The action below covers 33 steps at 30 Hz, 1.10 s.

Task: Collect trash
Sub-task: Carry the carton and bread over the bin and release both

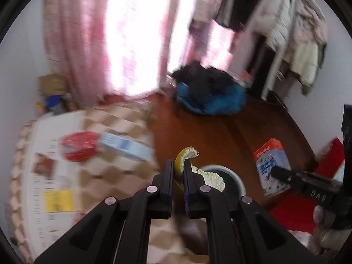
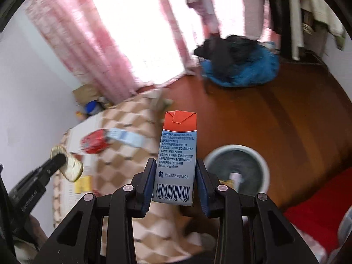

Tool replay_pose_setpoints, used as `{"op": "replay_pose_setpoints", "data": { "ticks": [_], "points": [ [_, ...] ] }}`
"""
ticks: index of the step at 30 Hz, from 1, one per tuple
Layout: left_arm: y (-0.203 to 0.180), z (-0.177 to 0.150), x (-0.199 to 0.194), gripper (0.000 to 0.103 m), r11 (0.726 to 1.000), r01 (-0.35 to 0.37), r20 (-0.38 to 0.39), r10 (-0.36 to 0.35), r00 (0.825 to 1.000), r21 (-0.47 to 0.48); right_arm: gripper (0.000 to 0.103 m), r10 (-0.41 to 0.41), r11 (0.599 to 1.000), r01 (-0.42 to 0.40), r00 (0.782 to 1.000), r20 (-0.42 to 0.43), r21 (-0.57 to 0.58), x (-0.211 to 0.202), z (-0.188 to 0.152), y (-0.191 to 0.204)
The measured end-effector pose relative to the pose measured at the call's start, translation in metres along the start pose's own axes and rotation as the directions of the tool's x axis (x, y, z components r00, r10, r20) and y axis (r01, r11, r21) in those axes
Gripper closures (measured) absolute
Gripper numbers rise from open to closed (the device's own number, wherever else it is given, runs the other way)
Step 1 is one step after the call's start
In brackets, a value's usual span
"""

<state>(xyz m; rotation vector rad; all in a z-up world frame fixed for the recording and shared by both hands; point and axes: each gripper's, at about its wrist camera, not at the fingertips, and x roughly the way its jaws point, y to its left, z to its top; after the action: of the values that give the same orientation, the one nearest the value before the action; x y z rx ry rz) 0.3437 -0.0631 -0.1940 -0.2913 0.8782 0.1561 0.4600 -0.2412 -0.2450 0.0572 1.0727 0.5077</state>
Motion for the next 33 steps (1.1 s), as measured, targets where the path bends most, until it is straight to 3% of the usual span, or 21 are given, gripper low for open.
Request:
{"op": "replay_pose_setpoints", "data": {
  "ticks": [5,10,14,17,18,19,20,23,24,30,33],
  "points": [
    [-0.044,-0.009,0.084,0.098,0.996,0.091,-0.168,-0.088,0.982,0.010,0.066,-0.060,0.996,0.064,0.995,-0.077,0.061,0.029,-0.015,-0.083],
    [-0.070,-0.023,0.168,0.097,0.988,0.152,-0.362,-0.141,0.921,0.001,0.066,-0.068,0.986,0.097,0.975,-0.212,0.133,0.091,-0.044,-0.157],
    [-0.086,-0.033,0.210,0.093,0.991,0.130,-0.450,-0.101,0.888,0.035,0.066,-0.055,0.975,0.117,0.952,-0.302,0.190,0.146,-0.062,-0.200],
    [-0.096,-0.041,0.229,0.081,0.993,0.078,-0.456,-0.027,0.890,0.093,0.064,-0.040,0.970,0.120,0.937,-0.347,0.211,0.180,-0.072,-0.221],
    [-0.097,-0.041,0.230,0.055,0.993,0.067,-0.455,-0.014,0.891,0.101,0.058,-0.042,0.969,0.126,0.933,-0.359,0.212,0.188,-0.074,-0.224],
    [-0.096,-0.044,0.233,0.023,0.993,0.047,-0.450,0.008,0.893,0.111,0.051,-0.060,0.968,0.147,0.924,-0.378,0.204,0.199,-0.076,-0.229],
    [-0.094,-0.046,0.232,0.013,0.993,0.035,-0.441,0.020,0.897,0.117,0.033,-0.079,0.967,0.165,0.918,-0.388,0.195,0.205,-0.076,-0.230],
    [-0.087,-0.048,0.233,0.011,0.990,-0.011,-0.429,0.070,0.900,0.140,0.014,-0.112,0.962,0.200,0.910,-0.399,0.186,0.216,-0.079,-0.236],
    [-0.084,-0.047,0.236,0.010,0.990,-0.020,-0.429,0.079,0.900,0.141,0.001,-0.125,0.960,0.213,0.907,-0.403,0.181,0.217,-0.080,-0.238],
    [-0.085,-0.059,0.231,0.005,0.983,-0.073,-0.413,0.138,0.900,0.170,0.000,-0.256,0.942,0.322,0.874,-0.412,0.099,0.215,-0.084,-0.238],
    [-0.088,-0.065,0.227,0.005,0.982,-0.078,-0.415,0.143,0.899,0.169,0.000,-0.265,0.938,0.333,0.870,-0.416,0.099,0.211,-0.087,-0.238]
  ]
}}
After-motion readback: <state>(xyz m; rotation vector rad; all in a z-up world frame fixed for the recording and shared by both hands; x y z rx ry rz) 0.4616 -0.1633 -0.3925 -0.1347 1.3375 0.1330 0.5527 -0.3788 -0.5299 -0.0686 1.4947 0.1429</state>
